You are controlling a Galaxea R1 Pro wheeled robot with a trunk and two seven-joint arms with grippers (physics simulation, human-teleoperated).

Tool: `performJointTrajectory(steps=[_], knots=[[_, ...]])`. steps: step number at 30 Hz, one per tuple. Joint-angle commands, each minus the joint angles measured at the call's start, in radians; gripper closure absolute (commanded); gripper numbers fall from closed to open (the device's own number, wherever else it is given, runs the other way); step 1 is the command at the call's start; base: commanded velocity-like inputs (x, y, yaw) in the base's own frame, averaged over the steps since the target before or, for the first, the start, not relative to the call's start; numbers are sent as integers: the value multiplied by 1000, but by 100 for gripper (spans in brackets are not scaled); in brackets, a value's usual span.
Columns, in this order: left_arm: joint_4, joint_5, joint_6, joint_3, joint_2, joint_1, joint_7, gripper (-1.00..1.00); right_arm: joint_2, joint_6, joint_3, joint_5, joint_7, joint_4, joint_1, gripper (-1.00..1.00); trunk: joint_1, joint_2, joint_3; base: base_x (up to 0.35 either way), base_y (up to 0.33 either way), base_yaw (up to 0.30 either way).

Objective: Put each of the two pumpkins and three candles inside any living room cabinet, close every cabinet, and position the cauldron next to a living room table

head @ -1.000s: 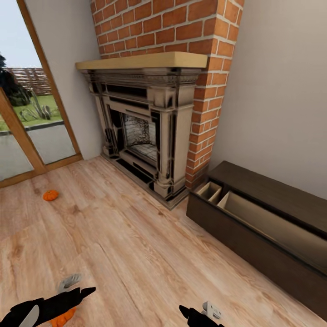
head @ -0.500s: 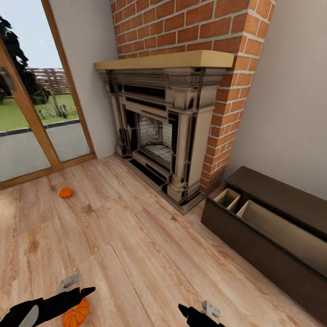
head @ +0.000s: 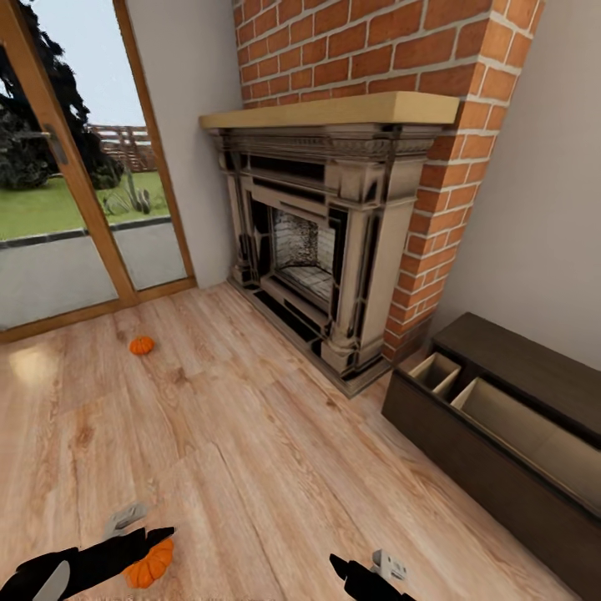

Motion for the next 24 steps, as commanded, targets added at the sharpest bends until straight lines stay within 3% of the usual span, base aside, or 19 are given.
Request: performJointTrajectory(steps=[1, 14, 24], knots=[[0, 10, 7, -3, 1, -1, 2, -100, 0, -7, 8, -10, 2, 2, -1, -100, 0, 0, -1, 0, -32, 287], [6, 10, 5, -3, 1, 0, 2, -100, 0, -11, 8, -10, -2, 4, -1, -100, 0, 0, -1, 5, -5, 288], [26, 11, -29, -3, -1, 0, 2, -100, 0, -12, 8, -11, -2, 4, -1, -100, 0, 0, -1, 178, 0, 289]])
